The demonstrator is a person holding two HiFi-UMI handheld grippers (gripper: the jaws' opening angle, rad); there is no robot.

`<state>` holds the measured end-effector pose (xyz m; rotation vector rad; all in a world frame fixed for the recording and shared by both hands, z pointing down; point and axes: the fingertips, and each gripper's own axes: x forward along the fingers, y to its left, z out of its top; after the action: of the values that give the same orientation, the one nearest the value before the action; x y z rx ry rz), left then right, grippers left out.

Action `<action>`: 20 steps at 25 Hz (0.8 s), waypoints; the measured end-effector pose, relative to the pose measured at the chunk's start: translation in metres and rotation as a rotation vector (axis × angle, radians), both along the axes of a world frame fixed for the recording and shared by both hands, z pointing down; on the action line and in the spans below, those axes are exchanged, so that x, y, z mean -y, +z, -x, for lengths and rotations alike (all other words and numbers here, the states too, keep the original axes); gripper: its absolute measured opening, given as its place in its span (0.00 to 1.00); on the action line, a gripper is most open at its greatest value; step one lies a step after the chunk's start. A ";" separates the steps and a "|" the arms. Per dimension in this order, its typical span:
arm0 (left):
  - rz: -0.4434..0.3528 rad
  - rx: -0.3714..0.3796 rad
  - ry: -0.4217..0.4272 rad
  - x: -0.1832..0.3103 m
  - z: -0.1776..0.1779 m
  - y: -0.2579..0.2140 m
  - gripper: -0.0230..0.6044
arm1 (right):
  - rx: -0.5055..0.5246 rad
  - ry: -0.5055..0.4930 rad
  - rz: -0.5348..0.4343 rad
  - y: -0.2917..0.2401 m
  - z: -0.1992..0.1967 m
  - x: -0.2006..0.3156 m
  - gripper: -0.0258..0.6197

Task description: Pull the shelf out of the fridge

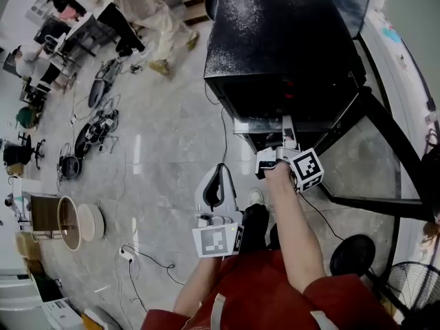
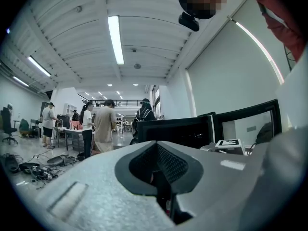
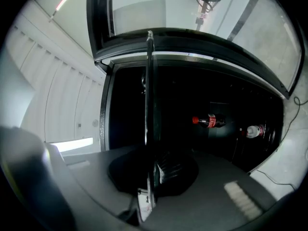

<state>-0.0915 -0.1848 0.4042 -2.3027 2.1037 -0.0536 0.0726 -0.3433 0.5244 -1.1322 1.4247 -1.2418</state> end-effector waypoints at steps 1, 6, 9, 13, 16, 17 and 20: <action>0.003 0.001 -0.002 -0.003 0.001 0.002 0.03 | 0.001 0.000 -0.001 0.004 -0.001 -0.007 0.05; 0.003 0.001 -0.021 -0.019 0.003 0.009 0.03 | -0.010 -0.031 -0.004 0.015 -0.003 -0.030 0.05; 0.008 -0.005 -0.025 -0.032 0.002 0.009 0.03 | -0.001 -0.042 -0.009 0.012 -0.003 -0.045 0.06; 0.008 -0.007 -0.010 -0.048 0.003 0.008 0.03 | 0.007 -0.058 -0.009 0.011 -0.004 -0.068 0.06; 0.006 -0.017 0.020 -0.057 0.005 0.009 0.03 | 0.013 -0.057 -0.005 0.013 -0.004 -0.086 0.06; 0.006 -0.025 0.030 -0.060 0.007 0.010 0.03 | 0.011 -0.053 -0.006 0.014 -0.005 -0.093 0.06; 0.022 -0.049 0.045 -0.075 0.019 0.014 0.03 | -0.002 -0.039 -0.021 0.010 -0.008 -0.121 0.06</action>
<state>-0.1107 -0.1095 0.4185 -2.3863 2.0831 -0.0195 0.0808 -0.2228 0.5347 -1.0972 1.4641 -1.2504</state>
